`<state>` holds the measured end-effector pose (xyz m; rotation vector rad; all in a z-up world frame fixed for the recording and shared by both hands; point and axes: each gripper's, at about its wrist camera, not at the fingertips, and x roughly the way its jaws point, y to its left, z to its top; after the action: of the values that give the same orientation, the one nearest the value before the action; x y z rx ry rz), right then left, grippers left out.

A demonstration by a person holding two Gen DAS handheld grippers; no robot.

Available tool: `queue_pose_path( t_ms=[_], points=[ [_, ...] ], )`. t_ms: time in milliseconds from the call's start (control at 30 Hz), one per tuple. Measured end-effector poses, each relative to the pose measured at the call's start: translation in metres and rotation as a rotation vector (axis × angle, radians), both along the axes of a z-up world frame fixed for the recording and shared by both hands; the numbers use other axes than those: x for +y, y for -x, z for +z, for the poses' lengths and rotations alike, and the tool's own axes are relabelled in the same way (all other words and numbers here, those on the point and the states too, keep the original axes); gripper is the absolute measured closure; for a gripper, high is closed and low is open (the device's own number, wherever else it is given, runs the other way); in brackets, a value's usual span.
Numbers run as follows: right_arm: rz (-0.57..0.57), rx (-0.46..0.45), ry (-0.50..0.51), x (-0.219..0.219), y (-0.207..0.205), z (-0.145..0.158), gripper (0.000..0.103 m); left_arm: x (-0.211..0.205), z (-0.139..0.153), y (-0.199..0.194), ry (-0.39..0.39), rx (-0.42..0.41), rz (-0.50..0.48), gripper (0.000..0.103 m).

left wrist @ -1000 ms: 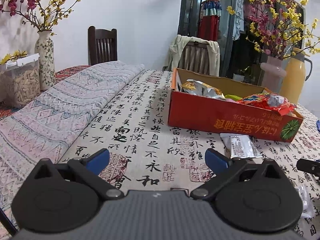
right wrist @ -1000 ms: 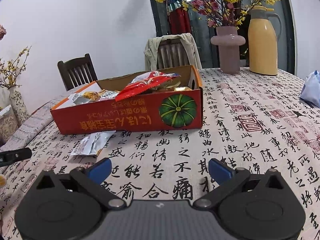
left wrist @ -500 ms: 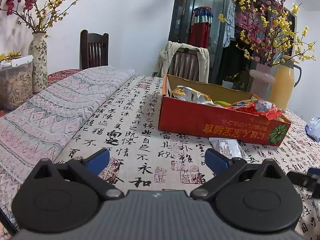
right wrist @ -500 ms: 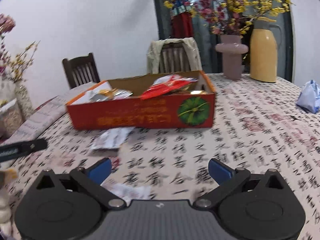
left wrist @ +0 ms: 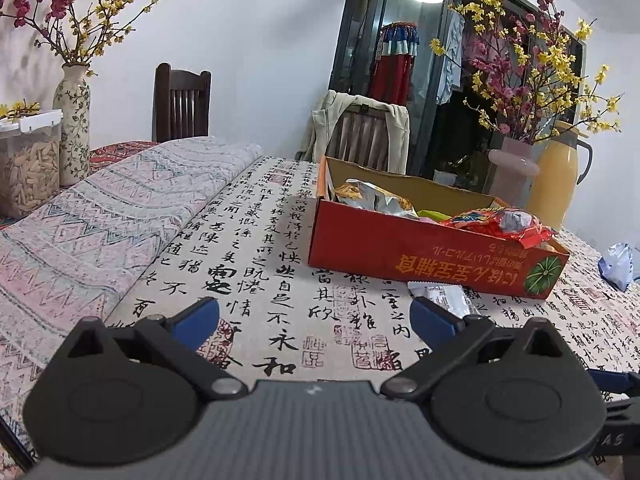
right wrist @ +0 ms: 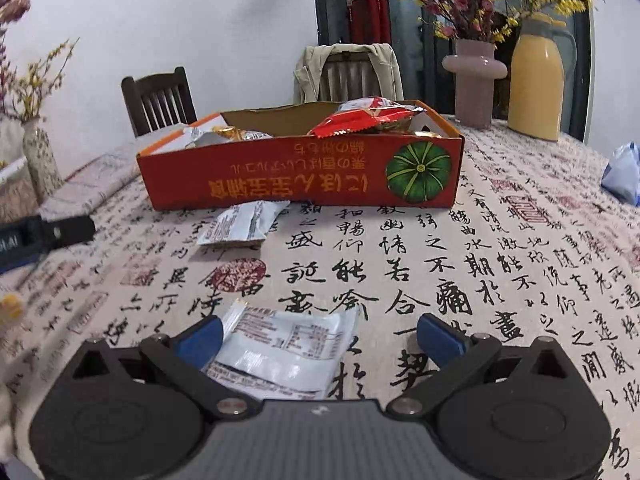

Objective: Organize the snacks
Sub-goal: 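Grasp the thin white-and-blue packet on the table with the right gripper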

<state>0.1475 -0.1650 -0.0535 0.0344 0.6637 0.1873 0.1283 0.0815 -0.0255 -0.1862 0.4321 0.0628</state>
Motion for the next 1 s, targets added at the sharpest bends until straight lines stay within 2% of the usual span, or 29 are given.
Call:
queue_pose_path(
  t_ms=[133, 467, 567, 633, 700, 800, 867, 900, 1000],
  points=[
    [-0.005, -0.030, 0.048, 0.007, 0.007, -0.003, 0.000, 0.001, 0.000, 0.000, 0.003, 0.005, 0.002, 0.000],
    [0.012, -0.038, 0.041, 0.006, 0.007, -0.003, 0.000, 0.000, 0.000, 0.000, 0.004, 0.008, -0.002, 0.000],
    [0.017, -0.057, 0.036, 0.005, 0.011, -0.002, 0.017, 0.000, 0.000, -0.001, 0.004, 0.013, -0.005, 0.000],
    [0.036, -0.068, 0.026, 0.004, 0.013, 0.000, 0.044, 0.000, 0.000, -0.001, 0.003, 0.014, -0.007, 0.000],
    [0.056, -0.073, 0.011, 0.002, 0.013, 0.002, 0.057, 0.000, 0.000, -0.001, 0.004, 0.013, -0.007, 0.000],
    [0.063, -0.085, 0.002, 0.000, 0.012, 0.003, 0.074, 0.000, 0.000, -0.002, 0.003, 0.015, -0.006, 0.000],
    [0.071, -0.098, -0.007, -0.002, 0.013, 0.005, 0.081, -0.001, 0.000, -0.002, 0.001, 0.017, -0.007, 0.000],
    [0.075, -0.104, -0.011, -0.003, 0.013, 0.005, 0.088, -0.001, 0.000, -0.002, 0.001, 0.018, -0.007, 0.000],
    [0.076, -0.122, -0.020, -0.006, 0.013, 0.008, 0.089, -0.001, 0.000, -0.002, 0.001, 0.019, -0.006, 0.000]
  ],
)
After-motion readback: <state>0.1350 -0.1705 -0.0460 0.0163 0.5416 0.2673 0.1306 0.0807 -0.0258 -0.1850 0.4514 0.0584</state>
